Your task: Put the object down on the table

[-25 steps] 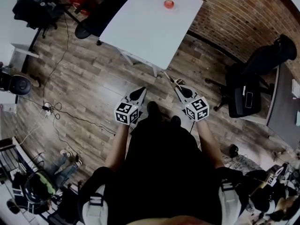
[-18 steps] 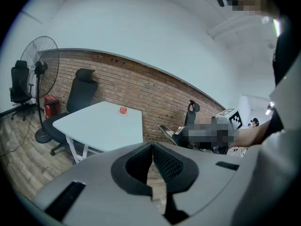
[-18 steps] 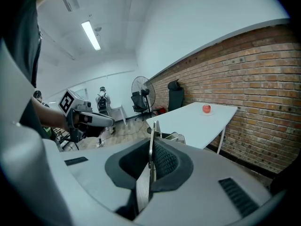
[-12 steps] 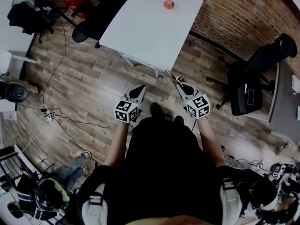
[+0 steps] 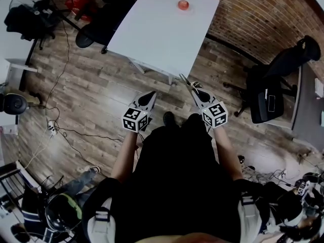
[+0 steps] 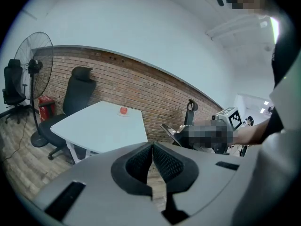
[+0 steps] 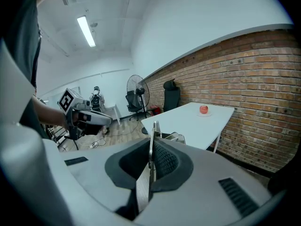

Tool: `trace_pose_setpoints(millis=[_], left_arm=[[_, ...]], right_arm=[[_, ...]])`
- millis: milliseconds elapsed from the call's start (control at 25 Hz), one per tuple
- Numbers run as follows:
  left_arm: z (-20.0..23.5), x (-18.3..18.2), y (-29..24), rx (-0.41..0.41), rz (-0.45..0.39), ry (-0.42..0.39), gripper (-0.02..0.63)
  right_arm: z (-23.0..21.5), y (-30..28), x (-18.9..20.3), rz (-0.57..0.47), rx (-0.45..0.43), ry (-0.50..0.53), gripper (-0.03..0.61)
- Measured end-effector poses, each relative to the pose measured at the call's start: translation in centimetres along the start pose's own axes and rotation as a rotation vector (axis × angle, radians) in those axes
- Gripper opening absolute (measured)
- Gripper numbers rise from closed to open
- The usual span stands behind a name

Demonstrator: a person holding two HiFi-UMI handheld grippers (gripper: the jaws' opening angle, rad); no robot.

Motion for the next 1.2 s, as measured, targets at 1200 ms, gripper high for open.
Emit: trace_pose_setpoints(millis=[1200], left_arm=[[4.5, -7.5, -6.9, -0.063, 0.014, 0.020, 0.021]], right_arm=[[-8.7, -8.2, -4.7, 0.020, -0.071, 0.004, 0.005]])
Point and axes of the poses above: the fingertips, and each gripper's own axes: y backward along the fingers, z to its left, x out of its underside, the point moved 9 cm from there along y, backward along the fingers, and after that the axes turned 10 degrees about y, right-handed, at the moved point
